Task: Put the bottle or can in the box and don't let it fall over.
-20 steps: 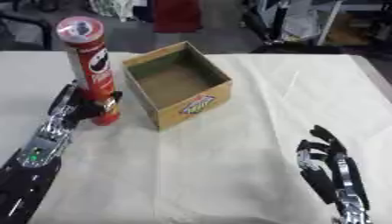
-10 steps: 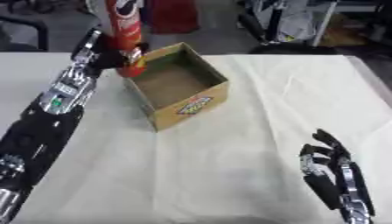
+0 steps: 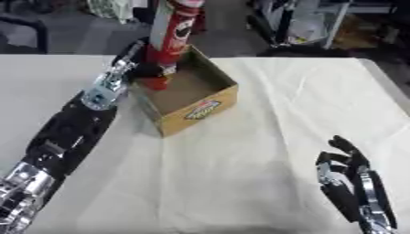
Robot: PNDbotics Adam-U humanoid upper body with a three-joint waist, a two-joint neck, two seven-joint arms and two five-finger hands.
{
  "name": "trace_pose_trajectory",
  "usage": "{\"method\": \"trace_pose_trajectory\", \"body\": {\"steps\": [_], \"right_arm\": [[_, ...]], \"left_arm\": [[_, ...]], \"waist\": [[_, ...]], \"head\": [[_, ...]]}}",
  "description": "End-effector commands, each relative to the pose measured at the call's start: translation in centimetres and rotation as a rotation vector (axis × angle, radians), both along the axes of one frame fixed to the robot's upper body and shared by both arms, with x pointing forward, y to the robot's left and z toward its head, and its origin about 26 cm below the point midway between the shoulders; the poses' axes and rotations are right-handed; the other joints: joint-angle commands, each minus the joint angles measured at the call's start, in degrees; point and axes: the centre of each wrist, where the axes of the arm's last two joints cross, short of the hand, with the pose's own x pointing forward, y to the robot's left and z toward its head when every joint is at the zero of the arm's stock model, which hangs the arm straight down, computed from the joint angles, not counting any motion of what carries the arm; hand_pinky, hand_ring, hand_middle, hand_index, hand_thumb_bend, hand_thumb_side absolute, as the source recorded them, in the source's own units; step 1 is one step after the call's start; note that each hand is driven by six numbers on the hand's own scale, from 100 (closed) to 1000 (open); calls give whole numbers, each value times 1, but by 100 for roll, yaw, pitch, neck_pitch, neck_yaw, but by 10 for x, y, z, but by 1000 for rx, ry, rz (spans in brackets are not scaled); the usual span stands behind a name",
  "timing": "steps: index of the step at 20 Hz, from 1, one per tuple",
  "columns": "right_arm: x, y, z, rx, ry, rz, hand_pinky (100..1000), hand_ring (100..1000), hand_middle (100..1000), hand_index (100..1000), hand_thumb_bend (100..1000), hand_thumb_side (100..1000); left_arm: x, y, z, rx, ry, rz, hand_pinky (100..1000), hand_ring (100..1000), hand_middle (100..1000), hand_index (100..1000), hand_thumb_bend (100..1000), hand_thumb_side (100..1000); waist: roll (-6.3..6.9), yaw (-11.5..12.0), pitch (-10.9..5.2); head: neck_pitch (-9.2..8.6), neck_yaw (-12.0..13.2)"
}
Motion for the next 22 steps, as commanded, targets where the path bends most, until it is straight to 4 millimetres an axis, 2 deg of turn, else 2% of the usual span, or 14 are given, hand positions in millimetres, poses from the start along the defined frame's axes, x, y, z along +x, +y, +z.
{"method": "trace_pose_trajectory", "body": {"steps": [1,4,6,8,10,13,19,22], "right_arm": [[3,-1,7,-2,-23,4,690,773,837,921,100,556],[3,-2,7,-1,-26,-3,690,773,837,921,100,556],[3,-3,7,-1,-27,-11,690,773,837,921,100,557],[3,-5,7,-2,-28,-21,690,773,837,921,100,558],[3,-7,7,-4,-28,-31,690,773,837,921,100,558],[3,-10,7,-7,-28,-45,690,773,837,921,100,560],[1,-18,5,-17,-24,-81,690,773,836,921,100,562],[0,-19,5,-18,-25,-92,690,773,836,921,100,562]], "left_arm": [[2,2,10,50,-62,1,1000,1000,958,984,1000,684],[-2,12,12,15,-105,45,1000,1000,978,997,1000,732],[-9,22,20,-41,-153,64,1000,1000,963,990,955,669],[-21,33,32,-114,-208,70,1000,1000,939,974,846,589],[-40,48,41,-185,-247,87,1000,1000,925,967,787,559],[-77,66,45,-314,-291,103,1000,1000,913,958,769,558],[-152,98,23,-398,-346,274,1000,999,886,933,711,543],[-180,106,11,-375,-362,401,1000,994,875,926,693,542]], "waist": [[-9,12,-67],[-8,47,-62],[-2,88,-56],[6,151,-46],[14,232,-35],[26,365,-10],[60,592,18],[60,646,16]], "head": [[-64,-10],[-71,-52],[-78,-94],[-85,-157],[-90,-217],[-102,-293],[-80,-387],[-79,-415]]}}
